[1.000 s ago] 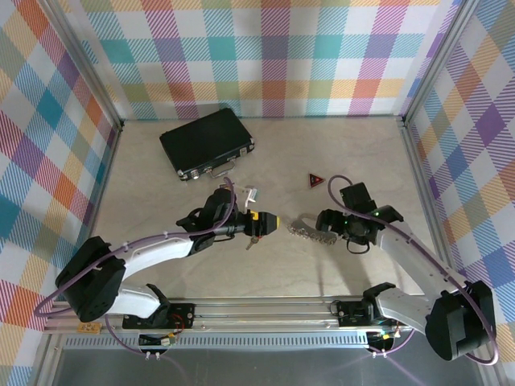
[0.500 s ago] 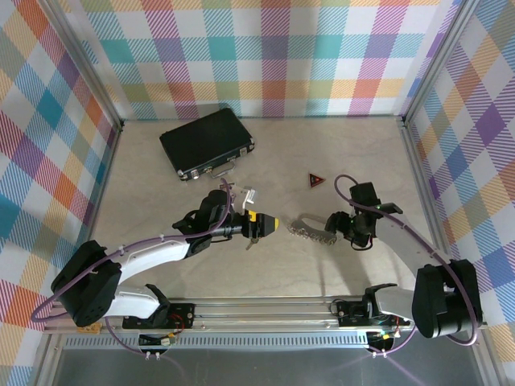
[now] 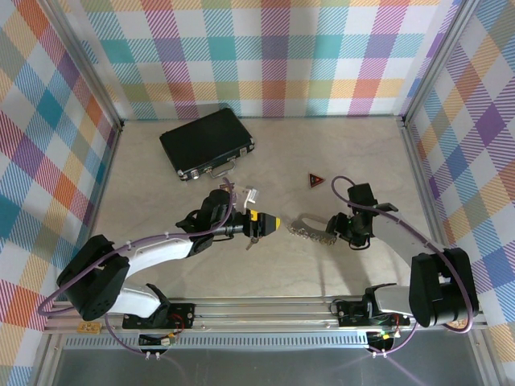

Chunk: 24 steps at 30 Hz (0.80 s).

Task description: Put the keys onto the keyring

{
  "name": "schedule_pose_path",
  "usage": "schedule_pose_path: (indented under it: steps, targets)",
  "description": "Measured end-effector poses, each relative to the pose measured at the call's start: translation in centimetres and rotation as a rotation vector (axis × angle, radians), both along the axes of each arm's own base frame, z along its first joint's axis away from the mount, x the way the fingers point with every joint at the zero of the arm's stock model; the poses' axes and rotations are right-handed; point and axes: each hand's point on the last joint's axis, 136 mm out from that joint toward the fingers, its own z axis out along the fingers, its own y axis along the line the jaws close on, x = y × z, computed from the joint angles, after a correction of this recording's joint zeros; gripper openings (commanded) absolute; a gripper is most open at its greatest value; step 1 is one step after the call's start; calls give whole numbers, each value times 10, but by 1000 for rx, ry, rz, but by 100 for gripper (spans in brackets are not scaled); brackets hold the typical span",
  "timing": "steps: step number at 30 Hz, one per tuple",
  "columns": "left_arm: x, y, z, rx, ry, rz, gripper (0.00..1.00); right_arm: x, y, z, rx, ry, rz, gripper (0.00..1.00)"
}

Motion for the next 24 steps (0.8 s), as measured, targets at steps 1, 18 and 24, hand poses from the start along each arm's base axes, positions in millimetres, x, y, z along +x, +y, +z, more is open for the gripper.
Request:
schedule_pose_path:
  steps: [1, 18, 24]
  targets:
    - [0, 0, 0, -4, 1, 1, 79, 1, 1, 0, 4, -2, 1, 53]
    - [2, -9, -16, -64, 70, 6, 78, -2, 12, -12, 39, 27, 17, 47]
    - [2, -9, -14, -87, 74, 9, 78, -9, 29, -13, 39, 40, 65, 45]
